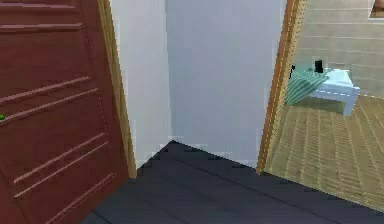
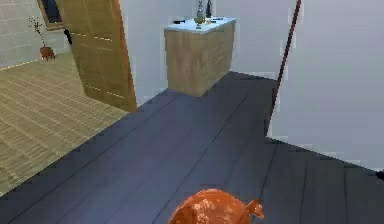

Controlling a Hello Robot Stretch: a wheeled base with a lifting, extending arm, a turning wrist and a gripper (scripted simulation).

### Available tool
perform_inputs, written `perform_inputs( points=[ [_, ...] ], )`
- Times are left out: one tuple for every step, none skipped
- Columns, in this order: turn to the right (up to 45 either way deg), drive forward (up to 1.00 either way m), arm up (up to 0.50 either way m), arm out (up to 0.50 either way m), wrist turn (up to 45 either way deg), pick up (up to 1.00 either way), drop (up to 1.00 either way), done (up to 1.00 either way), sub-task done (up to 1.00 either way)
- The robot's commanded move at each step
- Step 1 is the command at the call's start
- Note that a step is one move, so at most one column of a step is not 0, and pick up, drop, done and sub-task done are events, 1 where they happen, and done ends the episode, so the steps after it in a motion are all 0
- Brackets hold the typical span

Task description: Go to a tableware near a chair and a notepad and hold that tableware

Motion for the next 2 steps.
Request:
perform_inputs(
  points=[
    [-45.0, 0.0, 0.0, 0.0, 0.0, 0.0, 0.0, 0.0, 0.0],
    [-45.0, 0.0, 0.0, 0.0, 0.0, 0.0, 0.0, 0.0, 0.0]
  ],
)
